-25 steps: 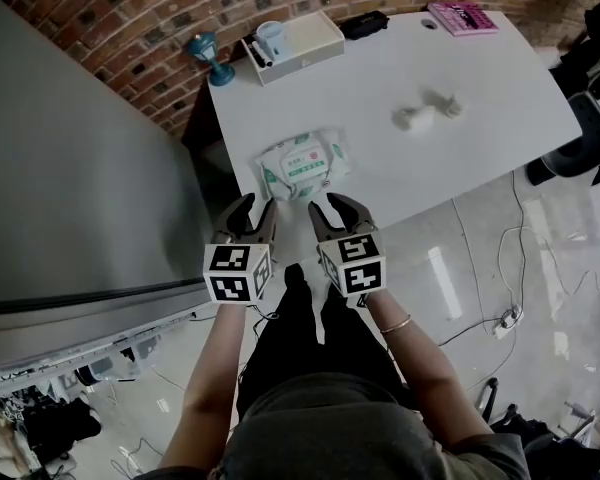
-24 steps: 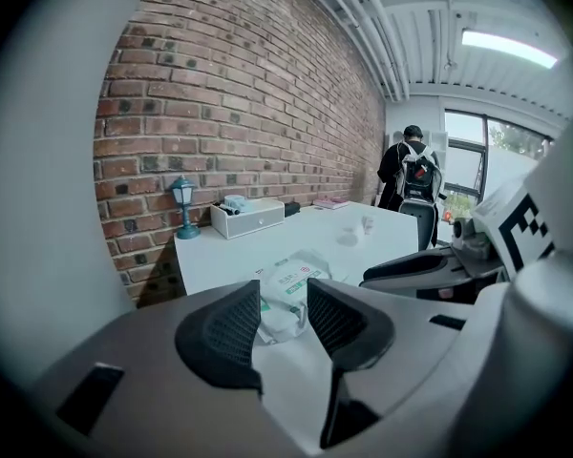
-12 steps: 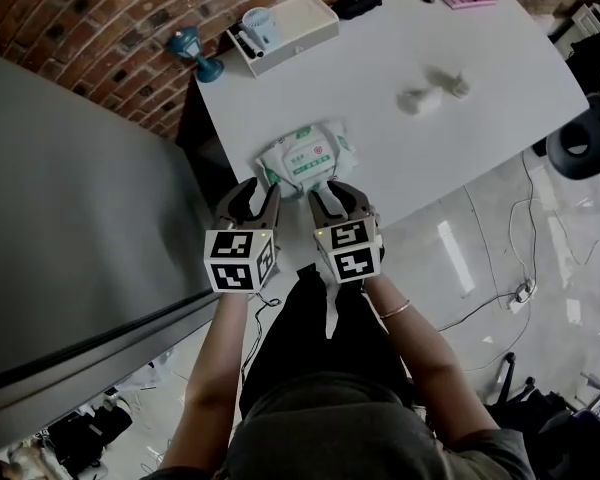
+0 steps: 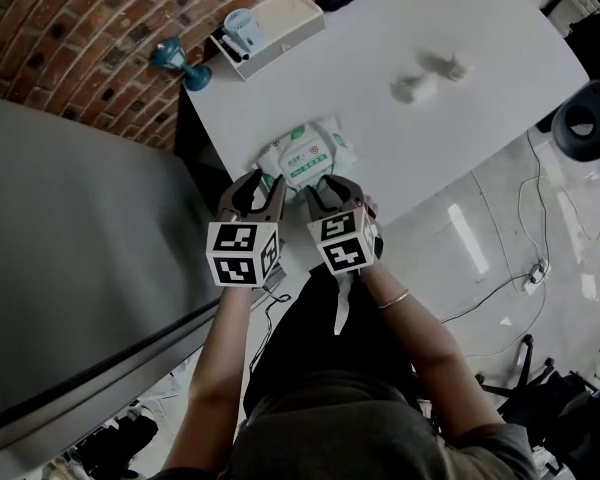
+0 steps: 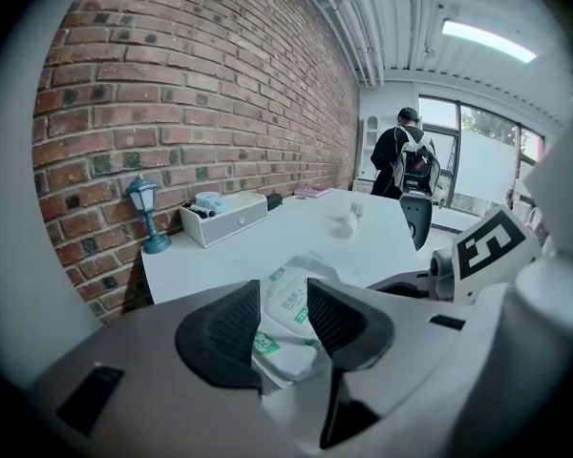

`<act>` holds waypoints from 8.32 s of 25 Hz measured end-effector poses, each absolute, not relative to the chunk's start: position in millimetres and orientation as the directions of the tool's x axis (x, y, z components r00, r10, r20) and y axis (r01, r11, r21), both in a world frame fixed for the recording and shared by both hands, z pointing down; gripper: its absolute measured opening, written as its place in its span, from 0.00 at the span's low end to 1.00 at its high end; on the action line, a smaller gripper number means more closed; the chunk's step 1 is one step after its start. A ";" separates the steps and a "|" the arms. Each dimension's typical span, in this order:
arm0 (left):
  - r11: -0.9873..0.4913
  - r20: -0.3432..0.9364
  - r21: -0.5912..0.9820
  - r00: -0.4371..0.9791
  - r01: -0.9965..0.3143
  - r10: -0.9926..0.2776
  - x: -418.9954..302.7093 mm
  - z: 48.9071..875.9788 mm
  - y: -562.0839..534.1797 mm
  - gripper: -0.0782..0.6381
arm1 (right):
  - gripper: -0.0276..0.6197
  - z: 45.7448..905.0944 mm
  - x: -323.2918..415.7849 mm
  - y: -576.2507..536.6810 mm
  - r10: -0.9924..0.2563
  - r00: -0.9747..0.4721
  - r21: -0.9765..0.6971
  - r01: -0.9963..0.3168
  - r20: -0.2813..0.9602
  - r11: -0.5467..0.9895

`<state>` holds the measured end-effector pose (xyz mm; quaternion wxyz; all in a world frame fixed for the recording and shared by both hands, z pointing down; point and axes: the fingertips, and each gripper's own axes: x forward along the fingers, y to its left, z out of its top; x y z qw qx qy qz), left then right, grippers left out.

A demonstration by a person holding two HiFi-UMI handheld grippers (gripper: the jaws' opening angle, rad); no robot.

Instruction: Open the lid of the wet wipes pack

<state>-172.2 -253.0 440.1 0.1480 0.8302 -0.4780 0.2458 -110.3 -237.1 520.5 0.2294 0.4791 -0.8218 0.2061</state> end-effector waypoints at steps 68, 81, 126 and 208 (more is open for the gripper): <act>-0.938 0.945 -0.218 0.180 -0.271 -0.272 -107.7 518.0 -263.3 0.25 | 0.24 535.9 -116.5 -237.3 -0.660 -0.389 -0.086 -0.893 0.643 0.442; -0.944 0.959 -0.082 0.233 -0.319 -0.162 -107.4 516.5 -265.3 0.25 | 0.22 537.1 -116.3 -236.6 -0.648 -0.389 -0.080 -0.888 0.654 0.452; -0.923 0.938 0.169 0.343 -0.346 0.043 -113.7 490.9 -280.7 0.21 | 0.19 543.0 -117.4 -236.0 -0.627 -0.374 -0.052 -0.882 0.683 0.469; -0.670 0.813 -0.184 0.272 -0.719 -0.515 -161.5 487.2 -363.2 0.16 | 0.19 543.4 -114.0 -234.2 -0.632 -0.370 -0.041 -0.881 0.681 0.472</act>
